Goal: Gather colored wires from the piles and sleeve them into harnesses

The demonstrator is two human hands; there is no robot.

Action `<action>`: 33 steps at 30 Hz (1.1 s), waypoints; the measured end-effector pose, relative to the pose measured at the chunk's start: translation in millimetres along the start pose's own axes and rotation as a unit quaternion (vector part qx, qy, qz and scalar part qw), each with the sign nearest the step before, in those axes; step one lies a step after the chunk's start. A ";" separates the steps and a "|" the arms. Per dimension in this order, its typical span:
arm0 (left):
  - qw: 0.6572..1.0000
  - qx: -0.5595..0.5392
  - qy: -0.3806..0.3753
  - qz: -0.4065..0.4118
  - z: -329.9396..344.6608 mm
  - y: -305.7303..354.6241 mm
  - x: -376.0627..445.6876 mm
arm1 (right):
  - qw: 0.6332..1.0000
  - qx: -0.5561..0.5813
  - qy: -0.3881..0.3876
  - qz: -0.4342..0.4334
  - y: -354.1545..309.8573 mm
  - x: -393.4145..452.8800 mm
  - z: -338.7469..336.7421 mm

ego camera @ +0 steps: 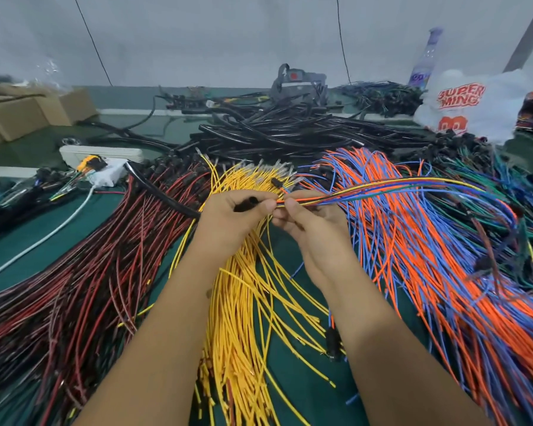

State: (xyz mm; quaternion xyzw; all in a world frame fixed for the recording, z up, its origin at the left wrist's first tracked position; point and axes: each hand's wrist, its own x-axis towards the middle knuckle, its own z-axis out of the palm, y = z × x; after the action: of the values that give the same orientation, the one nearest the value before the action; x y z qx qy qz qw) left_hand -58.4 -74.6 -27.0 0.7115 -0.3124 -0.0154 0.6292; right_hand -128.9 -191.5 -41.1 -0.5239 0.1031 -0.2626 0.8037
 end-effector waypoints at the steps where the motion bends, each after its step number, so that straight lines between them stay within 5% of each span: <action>1: 1.000 -0.013 -0.001 -0.006 -0.4 -0.2 0.2 | 1.000 0.017 -0.002 0.008 -0.5 -0.4 0.3; 5: 1.000 0.000 0.000 -0.006 -1.5 -1.9 1.6 | 0.999 0.034 -0.008 0.027 -1.8 -1.1 0.1; 12: 0.996 0.085 -0.005 -0.004 -5.0 -9.1 0.1 | 0.995 -0.104 0.000 -0.002 0.3 -1.4 -0.4; 16: 0.996 0.089 -0.008 0.008 -3.3 -9.4 0.9 | 0.995 -0.095 0.010 0.006 0.8 -1.7 -0.2; 23: 0.967 0.250 -0.028 0.035 3.6 -18.9 1.2 | 0.991 -0.085 0.083 -0.056 2.0 4.4 -1.2; 33: 0.970 0.218 -0.083 0.071 1.2 -17.1 -1.1 | 0.998 0.016 0.042 -0.043 3.0 5.6 -2.7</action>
State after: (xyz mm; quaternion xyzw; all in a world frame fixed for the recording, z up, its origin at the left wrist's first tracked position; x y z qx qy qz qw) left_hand -52.6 -75.0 -43.1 0.8039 -0.4092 0.0384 0.4300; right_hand -124.5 -195.7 -44.4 -0.5031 0.1098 -0.3206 0.7950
